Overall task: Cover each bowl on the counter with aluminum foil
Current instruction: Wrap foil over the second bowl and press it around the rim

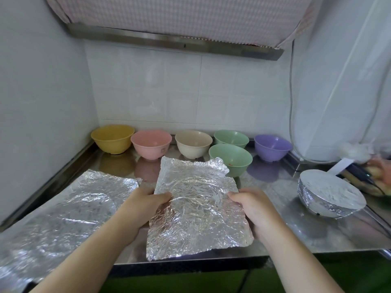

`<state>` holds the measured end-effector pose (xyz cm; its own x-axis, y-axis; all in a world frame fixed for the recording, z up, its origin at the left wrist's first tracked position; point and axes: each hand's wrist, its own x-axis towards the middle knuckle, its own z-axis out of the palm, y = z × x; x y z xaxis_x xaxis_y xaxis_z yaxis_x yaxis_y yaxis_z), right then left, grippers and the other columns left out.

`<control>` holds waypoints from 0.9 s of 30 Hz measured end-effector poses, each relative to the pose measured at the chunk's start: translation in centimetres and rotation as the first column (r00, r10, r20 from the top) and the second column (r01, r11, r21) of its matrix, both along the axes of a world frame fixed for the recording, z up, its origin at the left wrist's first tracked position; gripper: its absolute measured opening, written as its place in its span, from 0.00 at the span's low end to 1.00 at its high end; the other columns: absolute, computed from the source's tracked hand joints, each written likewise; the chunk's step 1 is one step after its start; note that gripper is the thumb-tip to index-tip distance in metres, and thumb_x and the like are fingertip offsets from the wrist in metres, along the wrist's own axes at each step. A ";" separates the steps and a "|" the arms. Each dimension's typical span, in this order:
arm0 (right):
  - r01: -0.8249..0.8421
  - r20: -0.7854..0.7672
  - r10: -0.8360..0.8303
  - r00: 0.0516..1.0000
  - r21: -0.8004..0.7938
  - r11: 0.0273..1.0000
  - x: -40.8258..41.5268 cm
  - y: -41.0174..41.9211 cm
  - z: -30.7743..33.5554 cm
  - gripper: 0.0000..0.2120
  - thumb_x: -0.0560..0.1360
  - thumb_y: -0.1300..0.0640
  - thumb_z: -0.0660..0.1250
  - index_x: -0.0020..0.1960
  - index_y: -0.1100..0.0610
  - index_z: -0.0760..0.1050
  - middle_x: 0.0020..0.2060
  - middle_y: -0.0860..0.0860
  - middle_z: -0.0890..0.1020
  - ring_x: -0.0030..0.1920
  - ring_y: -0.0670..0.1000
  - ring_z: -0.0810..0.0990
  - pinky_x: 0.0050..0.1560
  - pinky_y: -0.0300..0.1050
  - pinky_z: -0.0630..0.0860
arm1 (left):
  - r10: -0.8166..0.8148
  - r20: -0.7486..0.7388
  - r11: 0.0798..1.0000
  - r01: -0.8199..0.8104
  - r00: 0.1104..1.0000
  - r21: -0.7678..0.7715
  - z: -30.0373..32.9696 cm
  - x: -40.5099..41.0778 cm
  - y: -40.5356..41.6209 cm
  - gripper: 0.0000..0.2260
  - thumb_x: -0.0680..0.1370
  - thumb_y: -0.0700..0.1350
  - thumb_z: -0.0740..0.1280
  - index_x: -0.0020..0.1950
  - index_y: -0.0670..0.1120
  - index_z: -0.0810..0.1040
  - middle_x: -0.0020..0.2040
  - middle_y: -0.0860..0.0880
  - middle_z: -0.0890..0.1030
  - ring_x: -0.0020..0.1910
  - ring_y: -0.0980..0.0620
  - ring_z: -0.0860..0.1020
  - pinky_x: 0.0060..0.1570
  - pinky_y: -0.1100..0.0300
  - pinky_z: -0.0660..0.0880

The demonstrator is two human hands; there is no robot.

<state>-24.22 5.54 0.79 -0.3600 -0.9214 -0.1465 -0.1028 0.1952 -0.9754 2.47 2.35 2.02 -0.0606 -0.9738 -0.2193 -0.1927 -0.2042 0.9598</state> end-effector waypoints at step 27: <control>0.082 -0.306 -0.071 0.949 0.023 0.996 -0.5 0.5 0.6 0.17 0.82 0.53 0.69 0.37 0.60 0.77 0.28 0.51 0.79 0.28 0.49 0.76 0.32 0.40 0.70 | 0.184 0.413 0.954 -0.061 0.892 -0.293 -0.9 -0.5 -0.7 0.17 0.85 0.47 0.60 0.39 0.42 0.75 0.27 0.48 0.76 0.25 0.53 0.73 0.30 0.58 0.67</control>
